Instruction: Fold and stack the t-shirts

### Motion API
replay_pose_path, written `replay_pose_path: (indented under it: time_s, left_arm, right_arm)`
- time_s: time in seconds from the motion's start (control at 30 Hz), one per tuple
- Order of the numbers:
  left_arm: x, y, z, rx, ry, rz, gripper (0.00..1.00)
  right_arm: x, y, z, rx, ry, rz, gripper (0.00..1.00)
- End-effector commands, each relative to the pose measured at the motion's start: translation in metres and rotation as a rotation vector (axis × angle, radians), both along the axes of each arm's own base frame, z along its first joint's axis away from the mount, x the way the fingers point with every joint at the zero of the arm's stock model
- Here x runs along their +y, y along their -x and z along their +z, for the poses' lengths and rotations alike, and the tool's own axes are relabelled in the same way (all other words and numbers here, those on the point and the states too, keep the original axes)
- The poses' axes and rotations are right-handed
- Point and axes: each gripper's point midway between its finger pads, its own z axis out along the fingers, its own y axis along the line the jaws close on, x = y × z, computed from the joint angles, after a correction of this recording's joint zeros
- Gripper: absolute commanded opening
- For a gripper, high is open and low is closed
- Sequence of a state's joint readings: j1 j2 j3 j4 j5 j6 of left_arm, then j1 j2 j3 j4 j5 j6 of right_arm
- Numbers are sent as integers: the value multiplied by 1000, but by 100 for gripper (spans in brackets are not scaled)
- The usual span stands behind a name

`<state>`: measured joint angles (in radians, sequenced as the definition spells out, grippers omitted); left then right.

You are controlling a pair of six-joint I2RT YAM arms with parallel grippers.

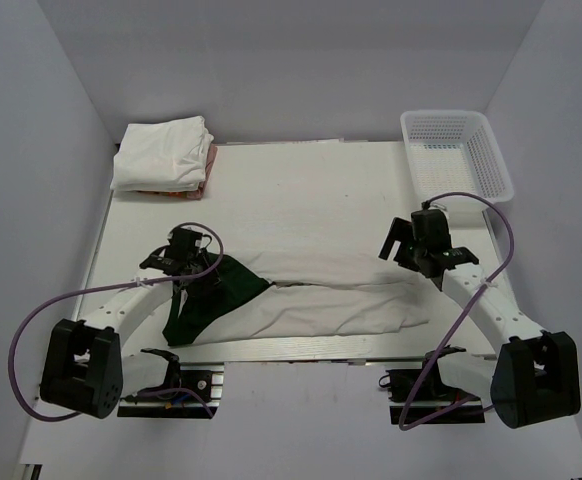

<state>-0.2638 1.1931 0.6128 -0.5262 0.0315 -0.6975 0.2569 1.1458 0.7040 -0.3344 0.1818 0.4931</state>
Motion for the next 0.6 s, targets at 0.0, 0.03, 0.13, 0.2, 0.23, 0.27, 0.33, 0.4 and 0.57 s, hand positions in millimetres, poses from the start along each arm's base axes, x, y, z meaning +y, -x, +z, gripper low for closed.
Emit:
replay_pose_path:
  time_s: [0.0,0.03,0.13,0.2,0.23,0.27,0.33,0.4,0.57]
  left_arm:
    - [15,-12,12,-18,-74,83,55]
    - [26,-10,11,1,-130,123,61]
    - [31,-20,23,-33,-151,166,74]
    - [27,-25,22,-41,-135,160,74]
    - [26,-26,20,-39,-132,148,74]
    - [26,-26,18,-30,-135,147,73]
    - [20,-26,14,-17,-115,122,71]
    - [15,-20,3,21,-94,103,70]
    - [8,-14,-8,42,-75,70,56]
  right_arm:
    - [-3,0,5,-35,15,0,90]
    - [-5,0,6,-39,20,-3,90]
    - [-8,2,4,-34,30,-13,90]
    - [-8,2,4,-33,36,-10,90]
    - [-8,3,5,-33,36,-8,90]
    - [-10,2,4,-32,43,-17,90]
    - [-13,4,4,-30,54,-26,90]
    - [-15,5,3,-27,63,-33,90]
    - [-18,6,5,-41,71,-38,90]
